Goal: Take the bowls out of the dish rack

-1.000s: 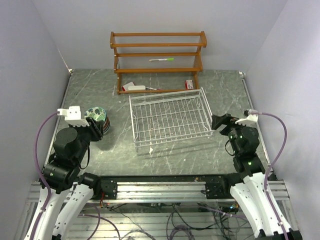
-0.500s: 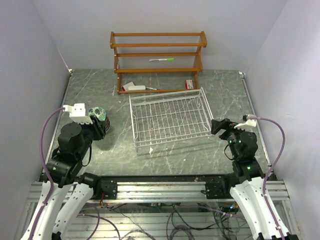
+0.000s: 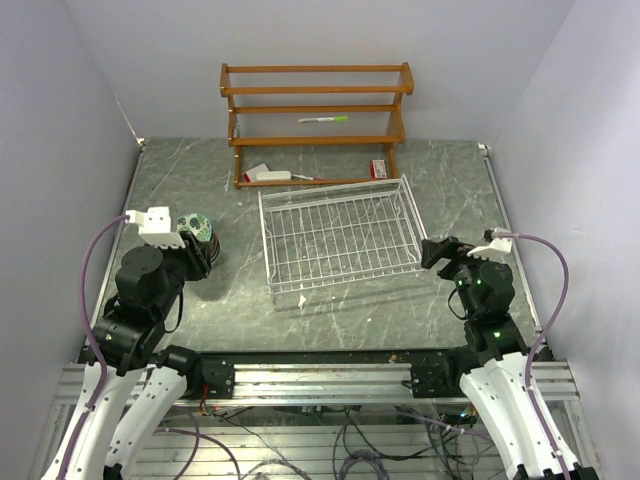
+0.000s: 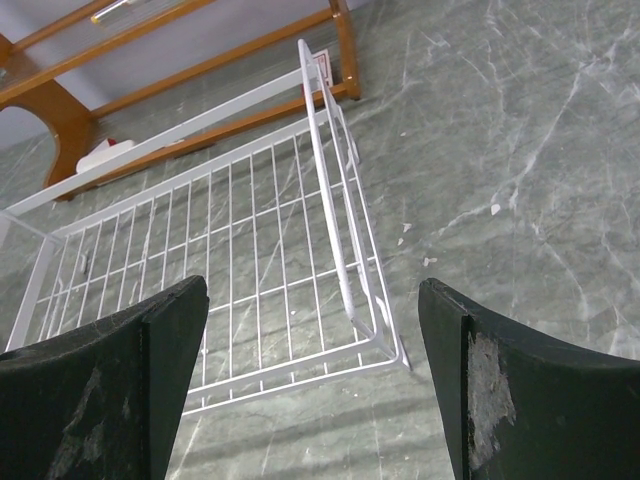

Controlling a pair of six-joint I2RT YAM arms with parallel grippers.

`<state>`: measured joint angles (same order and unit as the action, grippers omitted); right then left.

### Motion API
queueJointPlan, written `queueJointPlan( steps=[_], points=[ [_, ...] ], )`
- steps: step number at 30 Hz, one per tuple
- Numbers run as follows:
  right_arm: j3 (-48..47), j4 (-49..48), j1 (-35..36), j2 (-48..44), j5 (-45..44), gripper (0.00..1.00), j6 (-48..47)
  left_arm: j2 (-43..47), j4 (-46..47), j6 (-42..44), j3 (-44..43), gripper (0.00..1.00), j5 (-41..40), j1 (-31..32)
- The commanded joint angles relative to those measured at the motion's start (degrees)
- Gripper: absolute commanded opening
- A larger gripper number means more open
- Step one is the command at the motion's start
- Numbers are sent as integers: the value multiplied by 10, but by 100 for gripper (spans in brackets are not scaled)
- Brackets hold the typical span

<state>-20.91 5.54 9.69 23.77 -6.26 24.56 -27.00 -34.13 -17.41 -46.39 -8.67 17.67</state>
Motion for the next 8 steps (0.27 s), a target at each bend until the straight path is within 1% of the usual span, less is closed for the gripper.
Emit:
queueJointPlan(
  steps=[1,8],
  points=[
    [0,-15,-2,-3,9,86,-2,-1,5,-2,3,47,-5,-3],
    [-3,-13,-3,-8,7,86,-1,-7,6,-3,5,47,-4,-3]
  ],
)
